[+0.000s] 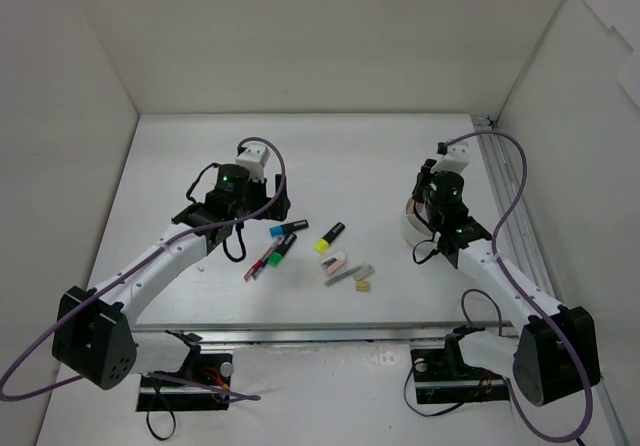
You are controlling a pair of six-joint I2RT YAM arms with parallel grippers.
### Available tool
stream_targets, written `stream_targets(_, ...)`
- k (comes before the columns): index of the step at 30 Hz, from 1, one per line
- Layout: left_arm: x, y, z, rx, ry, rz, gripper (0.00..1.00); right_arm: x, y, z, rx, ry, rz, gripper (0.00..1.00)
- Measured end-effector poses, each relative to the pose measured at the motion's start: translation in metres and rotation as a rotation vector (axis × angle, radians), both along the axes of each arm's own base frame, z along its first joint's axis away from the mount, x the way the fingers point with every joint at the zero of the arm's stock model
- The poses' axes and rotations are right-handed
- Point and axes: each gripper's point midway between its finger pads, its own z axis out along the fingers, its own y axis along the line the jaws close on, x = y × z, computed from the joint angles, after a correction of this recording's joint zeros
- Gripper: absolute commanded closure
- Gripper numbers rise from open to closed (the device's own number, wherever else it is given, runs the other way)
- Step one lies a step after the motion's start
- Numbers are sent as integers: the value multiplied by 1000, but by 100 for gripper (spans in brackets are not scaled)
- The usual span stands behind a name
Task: Sort the stationery into containers
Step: Place the pen in the storage box.
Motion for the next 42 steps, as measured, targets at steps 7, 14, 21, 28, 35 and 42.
stream_targets(7, -7, 15, -27, -34, 143, 153, 0, 13, -20, -20, -80, 41, -78, 100)
stream_targets(14, -12, 21, -38, -35, 185, 204, 0, 20, -31, -38, -112, 82, -115, 100)
stream_targets(21, -25, 24, -60, -14, 241, 195, 0, 20, -31, -40, -103, 85, -119, 100)
stream_targets(28, -32, 16, -54, -31, 233, 127, 0, 19, -29, -45, -71, 90, -120, 99)
stream_targets(35, -51, -17, -45, -3, 183, -43, 0, 19, -28, -46, -49, 91, -119, 87)
stream_targets(42, -80, -57, -39, 24, 132, -295, 0, 18, -25, -47, -15, 96, -117, 37)
